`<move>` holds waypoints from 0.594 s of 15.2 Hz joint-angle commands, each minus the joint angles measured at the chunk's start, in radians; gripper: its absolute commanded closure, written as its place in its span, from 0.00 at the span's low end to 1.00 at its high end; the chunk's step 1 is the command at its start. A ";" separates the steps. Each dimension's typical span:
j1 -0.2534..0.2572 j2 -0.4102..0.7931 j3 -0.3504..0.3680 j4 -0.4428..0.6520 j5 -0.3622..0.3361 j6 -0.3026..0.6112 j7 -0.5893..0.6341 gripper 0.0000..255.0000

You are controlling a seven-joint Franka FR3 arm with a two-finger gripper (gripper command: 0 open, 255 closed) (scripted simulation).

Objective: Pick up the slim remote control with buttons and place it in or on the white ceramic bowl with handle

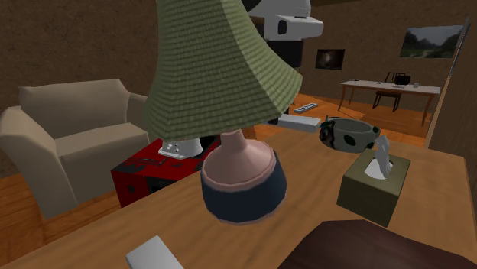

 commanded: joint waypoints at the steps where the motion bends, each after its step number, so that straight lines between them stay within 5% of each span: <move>1: 0.025 0.005 0.020 0.013 0.000 -0.005 0.046 1.00; 9: 0.117 0.062 0.093 0.091 0.013 -0.030 0.210 1.00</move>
